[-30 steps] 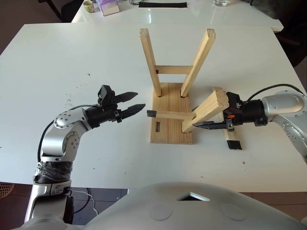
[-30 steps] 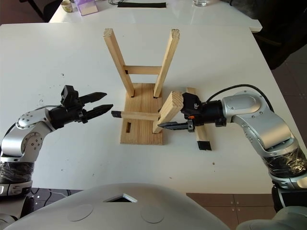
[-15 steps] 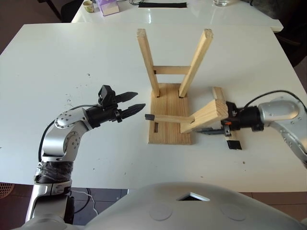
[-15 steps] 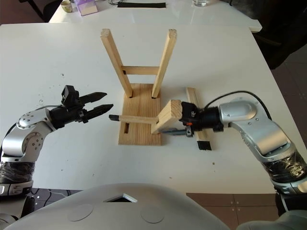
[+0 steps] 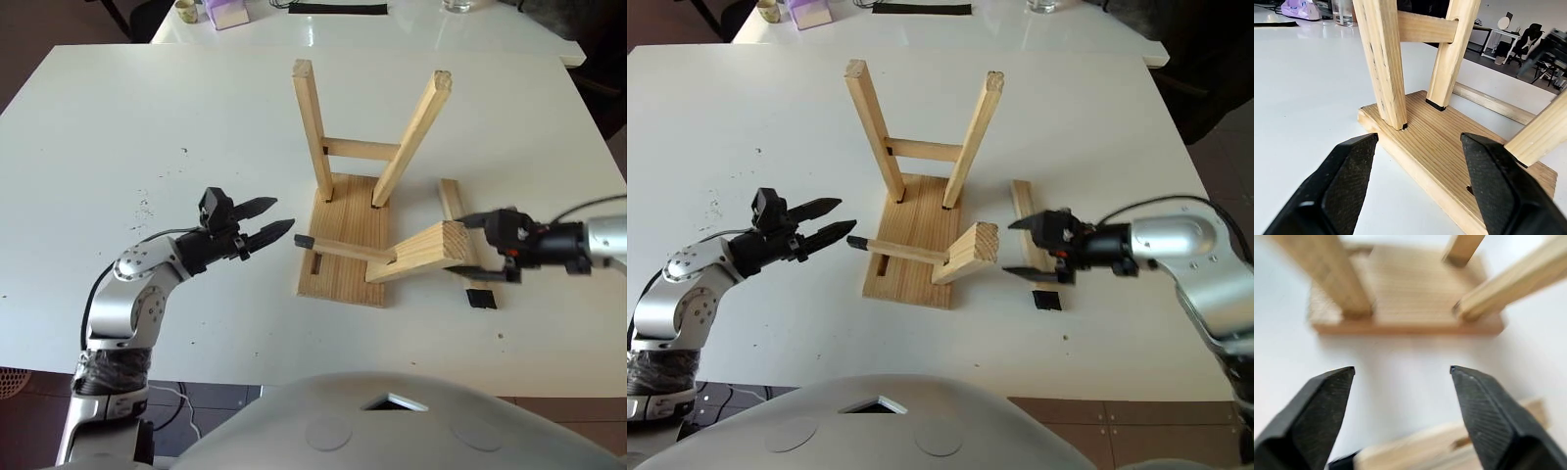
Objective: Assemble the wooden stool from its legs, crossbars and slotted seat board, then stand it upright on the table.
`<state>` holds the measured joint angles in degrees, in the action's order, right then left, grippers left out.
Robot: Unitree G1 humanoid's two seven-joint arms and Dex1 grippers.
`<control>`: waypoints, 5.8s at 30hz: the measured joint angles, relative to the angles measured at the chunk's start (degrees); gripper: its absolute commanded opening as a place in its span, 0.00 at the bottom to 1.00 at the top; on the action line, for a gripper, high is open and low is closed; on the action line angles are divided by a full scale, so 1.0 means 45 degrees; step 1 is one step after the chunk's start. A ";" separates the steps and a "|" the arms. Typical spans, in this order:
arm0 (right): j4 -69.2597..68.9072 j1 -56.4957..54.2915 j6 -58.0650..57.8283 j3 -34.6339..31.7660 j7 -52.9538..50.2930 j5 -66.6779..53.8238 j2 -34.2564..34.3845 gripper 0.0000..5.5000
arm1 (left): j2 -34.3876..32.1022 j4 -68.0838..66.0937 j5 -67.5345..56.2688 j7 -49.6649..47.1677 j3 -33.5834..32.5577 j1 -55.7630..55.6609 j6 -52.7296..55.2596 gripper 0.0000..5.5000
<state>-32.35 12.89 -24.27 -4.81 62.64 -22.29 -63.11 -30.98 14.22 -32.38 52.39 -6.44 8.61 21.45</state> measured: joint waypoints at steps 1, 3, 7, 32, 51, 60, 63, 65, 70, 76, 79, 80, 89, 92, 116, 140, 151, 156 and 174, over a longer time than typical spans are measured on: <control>-0.0377 0.0640 -0.0389 -0.0436 -0.0545 -0.0007 0.0244 0.72 | 0.0010 0.0262 0.0014 -0.0115 -0.0102 0.0448 -0.0059 0.57; -0.0630 0.1347 -0.1461 -0.1069 -0.1789 -0.0047 0.1026 0.72 | 0.0041 0.0608 0.0147 -0.0254 -0.0126 0.1326 -0.0290 0.57; -0.0871 0.1925 -0.3018 -0.1689 -0.3784 -0.0031 0.2311 0.72 | 0.0026 0.0628 0.0923 -0.0435 -0.0129 0.2941 -0.0968 0.57; -0.0246 0.2477 -0.5823 -0.0863 -0.6964 0.0407 0.4779 0.51 | 0.0320 0.0665 0.2782 -0.0769 0.2875 0.3244 -0.2131 0.57; 0.2582 -0.1552 -0.3644 -0.2616 -0.6273 0.0529 0.4060 0.37 | -0.0500 0.2761 -0.1788 -0.4277 -0.2540 -0.2221 0.1254 0.68; 0.1127 -0.6512 -0.4942 -0.5509 -0.2923 -0.8818 0.3176 0.37 | -0.0627 0.3702 -0.7857 -0.4373 -0.1732 -0.8142 0.3866 0.74; 0.1187 -0.7664 -0.5284 -0.4717 -0.1891 -0.9746 0.2403 0.37 | -0.0638 0.3654 -0.7878 -0.3808 -0.0899 -0.8976 0.4081 0.74; 0.1357 -0.7855 -0.5329 -0.4037 -0.1180 -0.9684 0.2155 0.37 | -0.0724 0.3803 -0.7597 -0.3187 -0.0436 -0.8936 0.4085 0.74; 0.1720 -0.8222 -0.5229 -0.2788 0.0176 -0.9070 0.1709 0.37 | -0.0793 0.4181 -0.7527 -0.2548 -0.0138 -0.8724 0.4026 0.74; 0.2372 -0.8775 -0.5013 -0.1449 0.2202 -0.8218 0.1139 0.37 | -0.0788 0.4104 -0.7512 -0.2450 -0.0141 -0.8677 0.3948 0.74; 0.2652 -0.8825 -0.4853 -0.1217 0.2784 -0.7805 0.0968 0.37 | -0.0770 0.4075 -0.7713 -0.2424 -0.0239 -0.8676 0.3948 0.71; 0.2705 -0.8866 -0.4848 -0.1162 0.2804 -0.7793 0.0970 0.37 | -0.0752 0.4082 -0.7826 -0.2394 -0.0262 -0.8674 0.3948 0.70; 0.2644 -0.9704 -0.5014 -0.0806 0.2707 -0.7888 0.1421 0.37 | -0.0393 0.4182 -0.8425 -0.2276 -0.0218 -0.8656 0.3747 0.45; 0.2624 -1.0053 -0.5014 -0.0497 0.2632 -0.7818 0.1590 0.37 | -0.0235 0.4184 -0.8544 -0.2268 -0.0053 -0.8660 0.3747 0.37; 0.3752 -0.8692 -0.2726 -0.0925 0.2081 -0.4534 0.1761 0.55 | -0.1402 0.2419 -0.7063 -0.1144 -0.1363 -0.9207 0.3051 0.37; 0.3069 -0.4029 -0.1934 -0.4379 0.0535 -0.4153 0.1802 0.55 | -0.3454 0.3548 -0.2421 0.3227 -0.1087 -0.0992 0.0489 0.37; 0.2679 -0.3822 -0.1617 -0.3856 0.0271 -0.3923 0.1978 0.55 | -0.3452 0.3229 -0.1360 0.3666 0.0374 -0.1294 -0.0649 0.37; 0.2510 -0.3654 -0.1593 -0.3723 0.0123 -0.3923 0.2011 0.55 | -0.3409 0.2988 -0.1181 0.3642 0.0740 -0.1602 -0.0883 0.37; 0.1401 -0.2758 -0.1588 -0.3625 -0.0685 -0.3931 0.2398 0.55 | -0.4153 0.1724 -0.0931 0.3907 0.1803 -0.2838 -0.1302 0.37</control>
<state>-26.05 0.48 -31.41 -21.12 59.55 -39.98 -52.32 -49.67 21.98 -36.57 69.97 1.68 -4.16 15.59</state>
